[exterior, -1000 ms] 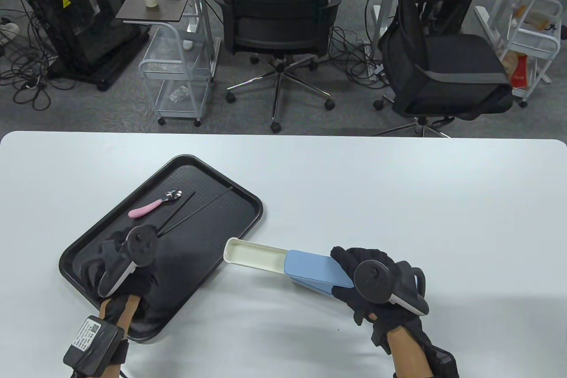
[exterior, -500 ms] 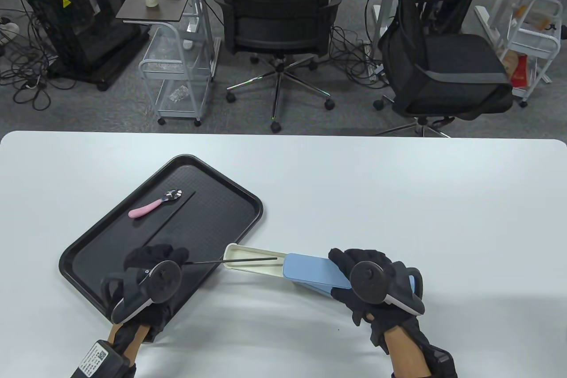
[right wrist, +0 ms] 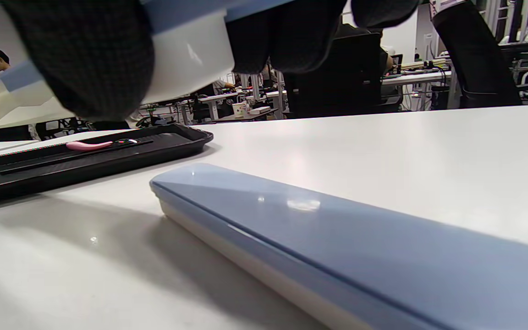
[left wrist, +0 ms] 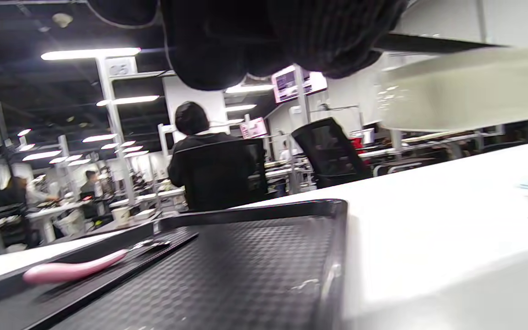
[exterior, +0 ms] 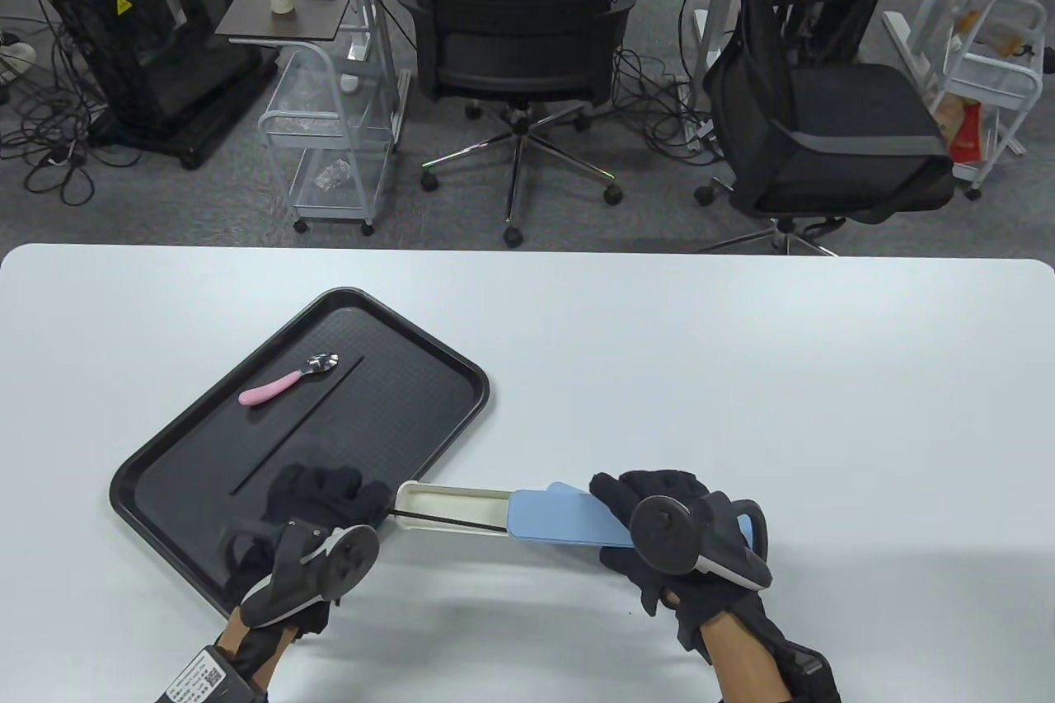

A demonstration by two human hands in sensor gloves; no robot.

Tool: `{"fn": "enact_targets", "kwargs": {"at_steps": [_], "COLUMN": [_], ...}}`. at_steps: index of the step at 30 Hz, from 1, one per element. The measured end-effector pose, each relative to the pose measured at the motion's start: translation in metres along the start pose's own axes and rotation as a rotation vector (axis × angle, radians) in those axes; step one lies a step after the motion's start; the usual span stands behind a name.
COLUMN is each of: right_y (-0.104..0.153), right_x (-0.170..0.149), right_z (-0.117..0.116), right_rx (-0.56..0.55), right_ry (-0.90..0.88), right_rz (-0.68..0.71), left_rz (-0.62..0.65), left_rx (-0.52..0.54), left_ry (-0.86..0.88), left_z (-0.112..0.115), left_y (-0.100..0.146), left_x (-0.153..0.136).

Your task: Slide to open lunch boxes and place utensils

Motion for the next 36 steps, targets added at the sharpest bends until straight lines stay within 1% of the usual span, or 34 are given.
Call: {"fn": "enact_targets", "kwargs": {"at_steps": [2,7,13,17,22,28,31,36], "right_y": [0.0,0.001,0.001,0.0,0.0,0.0,0.0,0.0], "right_x": [0.006,0.017,0.026,0.025,0.023,0.022,0.021,0.017], "right_z": [0.0,0.001,-0.001,-0.002,-0.002,-0.002,-0.002,0.0], "right_rx": [-0.003,-0.012,-0.003,0.001,-0.001,0.001,0.001,-0.005], "right_ry": [0.014,0.006,0.035,0.023,0.021,0.014,0.01,0.001], "right_rz": [0.017,0.05,0.072,0.074,0.069,0.066,0.062,0.054], "left_rz": [0.049,0.142,0.195,0.195,0.184,0.169,0.145,0.057], "left_rx": [0.025,0.048,0.043,0.031,0.055,0.056,0.059,0.07], "left_ry": [-0.013,-0.033,-0.056,-0.023,0.0,0.022,0.047,0.095], "left_z": [-0.002,-0.006,-0.005,-0.005,-0.007,-0.007,-0.008,-0.011], "left_y": [0.002,0.005,0.008,0.007,0.007,0.007,0.005,0.003], "left_x": [0.013,0.036,0.049,0.047,0.045,0.041,0.035,0.014]}}
Point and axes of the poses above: the tracker on the back of each hand, its own x axis roughly to the thumb side, its own y axis roughly from the fingertips to the wrist, z = x × y, the point moved 2 cm from there along -y, roughly from the wrist to the fingertips, and after that the axes turned 8 degrees about y, right-handed, at the moved point
